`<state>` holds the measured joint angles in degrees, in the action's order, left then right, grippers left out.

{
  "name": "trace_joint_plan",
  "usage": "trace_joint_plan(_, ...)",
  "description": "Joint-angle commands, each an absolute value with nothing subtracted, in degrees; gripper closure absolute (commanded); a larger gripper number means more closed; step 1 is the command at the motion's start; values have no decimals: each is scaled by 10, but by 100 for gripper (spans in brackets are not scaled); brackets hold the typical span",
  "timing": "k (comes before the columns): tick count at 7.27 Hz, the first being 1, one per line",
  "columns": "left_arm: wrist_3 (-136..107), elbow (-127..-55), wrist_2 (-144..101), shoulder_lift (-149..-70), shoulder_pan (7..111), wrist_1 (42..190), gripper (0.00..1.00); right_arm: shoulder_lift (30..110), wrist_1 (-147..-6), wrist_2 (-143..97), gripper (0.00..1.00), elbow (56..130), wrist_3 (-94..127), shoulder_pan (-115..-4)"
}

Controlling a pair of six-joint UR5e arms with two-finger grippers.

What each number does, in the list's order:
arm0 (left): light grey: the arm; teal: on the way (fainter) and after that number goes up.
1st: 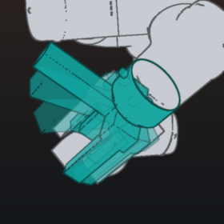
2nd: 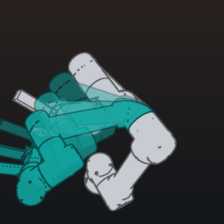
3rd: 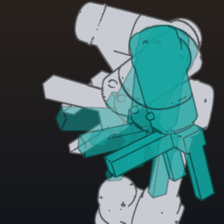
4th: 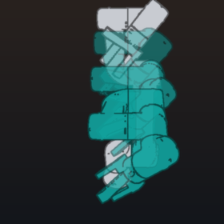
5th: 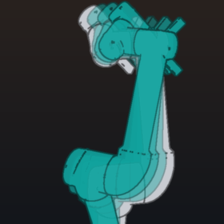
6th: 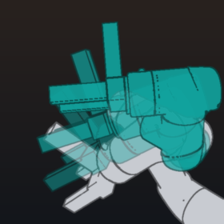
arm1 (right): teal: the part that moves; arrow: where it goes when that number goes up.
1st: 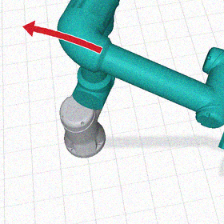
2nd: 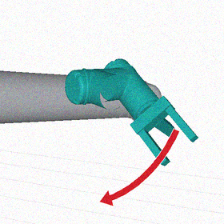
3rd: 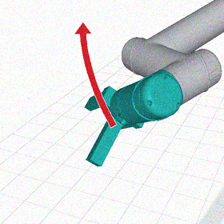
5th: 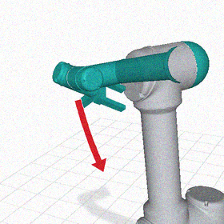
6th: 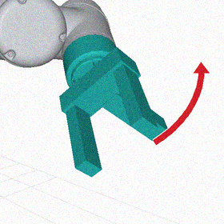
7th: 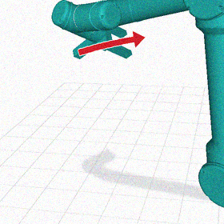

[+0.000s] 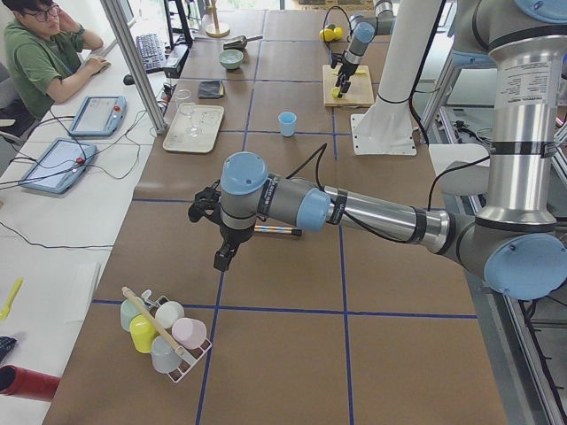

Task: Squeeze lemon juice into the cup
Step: 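Close the right gripper on the edge of the lemon slice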

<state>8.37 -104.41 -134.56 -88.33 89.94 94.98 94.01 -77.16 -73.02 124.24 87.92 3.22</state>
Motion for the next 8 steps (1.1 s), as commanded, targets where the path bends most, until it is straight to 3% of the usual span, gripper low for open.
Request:
trace_joint_plan(1,84,-1044,-1346,-883,900,950,0,938,-771,-731,13,1241,879,33)
trace_joint_plan(3,84,-1044,-1346,-883,901,949,0,938,-771,-731,24,1242,880,33)
trace_joint_plan(6,84,-1059,-1346,-877,902,949,0,939,-771,-731,32,1244,879,30)
trace_joint_plan(8,84,-1058,-1346,-877,902,949,0,938,-771,-731,49,1245,879,29)
